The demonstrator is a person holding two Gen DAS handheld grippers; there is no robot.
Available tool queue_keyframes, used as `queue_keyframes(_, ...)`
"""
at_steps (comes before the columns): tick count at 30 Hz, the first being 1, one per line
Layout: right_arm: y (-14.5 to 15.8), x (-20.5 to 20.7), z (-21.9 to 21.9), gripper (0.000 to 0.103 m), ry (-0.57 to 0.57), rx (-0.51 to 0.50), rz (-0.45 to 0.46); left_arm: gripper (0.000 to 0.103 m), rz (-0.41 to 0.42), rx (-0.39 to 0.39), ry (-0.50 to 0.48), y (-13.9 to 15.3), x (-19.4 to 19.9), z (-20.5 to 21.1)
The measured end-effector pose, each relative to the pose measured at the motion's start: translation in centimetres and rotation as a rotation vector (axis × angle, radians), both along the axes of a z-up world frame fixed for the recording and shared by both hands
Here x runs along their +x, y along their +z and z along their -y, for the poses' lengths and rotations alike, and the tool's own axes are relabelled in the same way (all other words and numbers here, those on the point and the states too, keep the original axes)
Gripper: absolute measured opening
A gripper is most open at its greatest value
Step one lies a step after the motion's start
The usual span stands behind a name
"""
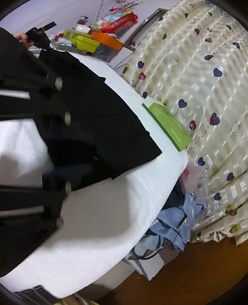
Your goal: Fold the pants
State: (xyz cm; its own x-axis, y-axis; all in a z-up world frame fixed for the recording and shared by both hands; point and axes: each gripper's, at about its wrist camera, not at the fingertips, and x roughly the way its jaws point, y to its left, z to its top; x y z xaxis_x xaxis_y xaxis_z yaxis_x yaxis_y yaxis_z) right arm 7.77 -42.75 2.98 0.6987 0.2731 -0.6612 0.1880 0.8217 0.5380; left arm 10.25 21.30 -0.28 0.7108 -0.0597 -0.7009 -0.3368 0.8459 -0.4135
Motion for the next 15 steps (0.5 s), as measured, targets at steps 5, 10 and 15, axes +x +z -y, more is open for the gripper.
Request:
queue_keyframes(5, -0.5, 1.6, 1.3, 0.043, -0.073, 0.006, -0.024, 0.004, 0.004, 0.054, -0.021, 0.7, 0.1, 1.1)
queue_keyframes(10, -1.3, 3.6, 1.4, 0.043, -0.045, -0.002, -0.064, 0.004, 0.003, 0.033, -0.019, 0.5, 0.5, 0.7)
queue_keyframes(15, 0.7, 3.4, 1.3, 0.008, -0.043, -0.046, -0.011, 0.004, 0.001, 0.044, -0.024, 0.7, 0.8, 0.9)
